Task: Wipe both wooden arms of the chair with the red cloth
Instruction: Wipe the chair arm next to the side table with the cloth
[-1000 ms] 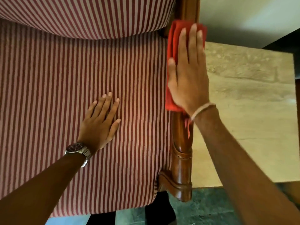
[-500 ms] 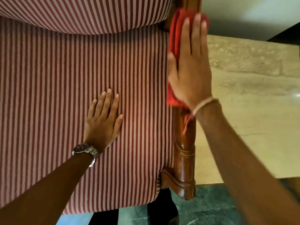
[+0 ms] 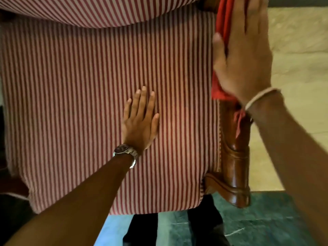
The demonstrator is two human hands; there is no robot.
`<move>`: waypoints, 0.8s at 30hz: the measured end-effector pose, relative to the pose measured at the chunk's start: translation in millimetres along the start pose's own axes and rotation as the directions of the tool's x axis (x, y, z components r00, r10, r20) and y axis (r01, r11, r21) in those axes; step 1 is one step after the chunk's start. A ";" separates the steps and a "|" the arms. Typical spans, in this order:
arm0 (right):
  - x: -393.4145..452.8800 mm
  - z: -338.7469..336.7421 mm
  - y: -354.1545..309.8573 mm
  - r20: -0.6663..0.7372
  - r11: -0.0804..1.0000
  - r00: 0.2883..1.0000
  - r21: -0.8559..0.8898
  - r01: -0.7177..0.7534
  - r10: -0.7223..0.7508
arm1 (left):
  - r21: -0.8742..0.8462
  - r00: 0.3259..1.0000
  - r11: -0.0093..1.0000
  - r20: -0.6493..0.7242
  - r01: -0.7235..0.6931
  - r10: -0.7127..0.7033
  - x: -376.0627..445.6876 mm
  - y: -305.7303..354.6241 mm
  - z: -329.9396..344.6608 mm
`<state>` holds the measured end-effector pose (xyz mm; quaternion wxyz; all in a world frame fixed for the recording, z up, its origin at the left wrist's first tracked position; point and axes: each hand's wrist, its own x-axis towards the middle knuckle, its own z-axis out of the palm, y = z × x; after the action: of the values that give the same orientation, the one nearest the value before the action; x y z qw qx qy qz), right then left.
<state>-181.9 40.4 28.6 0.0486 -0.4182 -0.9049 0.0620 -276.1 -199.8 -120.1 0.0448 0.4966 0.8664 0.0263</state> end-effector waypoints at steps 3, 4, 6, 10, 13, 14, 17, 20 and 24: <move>5.7 -1.7 0.1 0.004 1.000 1.000 -0.008 -0.010 0.010 | -0.025 1.000 1.000 -0.014 -0.006 0.005 0.6 -0.3 1.4; -14.7 -2.7 -0.9 0.018 1.000 1.000 0.011 -0.020 0.020 | -0.028 1.000 1.000 -0.014 -0.003 0.003 1.0 -0.3 1.7; -77.0 -6.0 -2.9 0.040 0.997 0.998 0.058 -0.047 0.045 | -0.018 1.000 1.000 -0.018 -0.008 0.007 -0.1 -0.3 3.4; -120.4 -5.1 -3.5 0.042 0.996 0.997 0.045 -0.072 0.071 | -0.005 0.999 1.000 -0.040 -0.006 0.005 -0.6 -2.9 11.1; -60.5 0.5 -1.4 -0.017 0.999 0.999 0.005 -0.033 0.033 | 0.007 0.998 1.000 -0.061 -0.014 0.014 -2.2 -1.9 15.0; -32.9 0.9 -1.6 -0.017 1.000 0.999 0.005 -0.029 0.029 | 0.012 0.998 1.000 -0.064 -0.016 0.017 -2.3 -2.5 14.5; 14.4 -3.0 -5.6 -0.011 0.999 0.999 -0.028 -0.030 0.030 | -0.017 0.997 1.000 -0.070 -0.021 0.020 -2.4 -3.7 12.2; -32.9 -3.6 -1.8 0.009 1.000 1.000 0.026 -0.014 0.014 | -0.037 0.998 0.999 -0.064 -0.022 0.020 -1.2 -3.5 11.0; -124.6 -1.0 -2.4 0.052 0.999 0.999 -0.029 -0.015 0.016 | -0.031 0.998 0.999 -0.056 -0.014 0.012 -0.9 -1.9 10.4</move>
<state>-103.2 -56.1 25.4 0.0185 -0.4241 -0.9034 0.0603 -276.2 -201.5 -130.6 0.0284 0.5005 0.8636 0.0538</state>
